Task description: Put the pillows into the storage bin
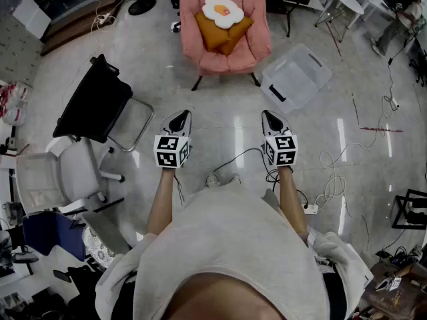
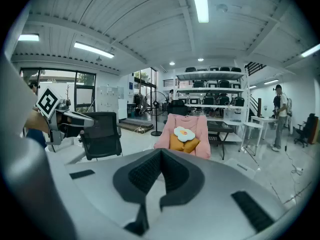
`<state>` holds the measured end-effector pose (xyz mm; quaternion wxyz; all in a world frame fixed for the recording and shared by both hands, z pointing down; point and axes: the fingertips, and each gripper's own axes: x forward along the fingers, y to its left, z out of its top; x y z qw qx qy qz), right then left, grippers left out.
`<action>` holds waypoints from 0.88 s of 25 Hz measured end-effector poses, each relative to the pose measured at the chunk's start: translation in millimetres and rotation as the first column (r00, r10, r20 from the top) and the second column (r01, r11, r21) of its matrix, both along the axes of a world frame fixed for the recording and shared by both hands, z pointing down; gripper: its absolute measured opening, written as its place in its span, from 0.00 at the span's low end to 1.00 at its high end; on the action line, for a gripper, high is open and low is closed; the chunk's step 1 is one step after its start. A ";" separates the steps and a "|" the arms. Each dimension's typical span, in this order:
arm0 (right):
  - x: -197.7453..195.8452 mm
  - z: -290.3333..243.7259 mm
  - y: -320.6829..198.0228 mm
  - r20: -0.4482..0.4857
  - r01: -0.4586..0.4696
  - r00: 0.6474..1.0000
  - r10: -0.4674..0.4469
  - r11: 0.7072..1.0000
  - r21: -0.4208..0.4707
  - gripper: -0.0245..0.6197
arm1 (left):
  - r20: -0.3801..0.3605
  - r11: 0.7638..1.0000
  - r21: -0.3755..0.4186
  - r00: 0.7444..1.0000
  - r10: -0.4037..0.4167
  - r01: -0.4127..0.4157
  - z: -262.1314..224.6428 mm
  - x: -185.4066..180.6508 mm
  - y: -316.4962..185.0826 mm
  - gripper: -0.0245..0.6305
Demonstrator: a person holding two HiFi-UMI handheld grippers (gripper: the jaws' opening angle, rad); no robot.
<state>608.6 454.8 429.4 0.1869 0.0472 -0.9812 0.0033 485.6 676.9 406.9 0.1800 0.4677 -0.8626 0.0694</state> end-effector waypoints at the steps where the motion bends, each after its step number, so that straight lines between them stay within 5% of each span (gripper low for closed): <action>1: -0.7 0.7 -0.5 0.000 0.001 1.000 -0.001 1.000 0.001 0.04 | 0.000 1.000 -0.001 1.000 0.001 -0.001 0.8 -0.3 -1.1 0.06; 17: 5.1 3.2 -17.1 0.058 0.037 0.998 -0.034 0.998 -0.055 0.04 | 0.016 1.000 0.005 1.000 0.007 -0.007 5.8 11.7 -29.1 0.07; 18: 4.7 3.3 -15.7 0.066 0.060 0.996 -0.055 0.996 -0.070 0.06 | 0.005 1.000 0.013 1.000 0.020 -0.020 7.0 15.1 -33.0 0.08; 20: 4.2 2.3 -13.8 0.086 0.105 0.992 -0.097 0.990 -0.093 0.44 | -0.028 0.999 0.027 0.999 0.041 -0.040 10.4 22.2 -41.7 0.26; 22: 6.0 0.8 -17.1 0.100 0.119 0.989 -0.110 0.989 -0.087 0.45 | -0.046 0.999 0.025 0.998 0.039 -0.038 14.1 27.7 -49.1 0.29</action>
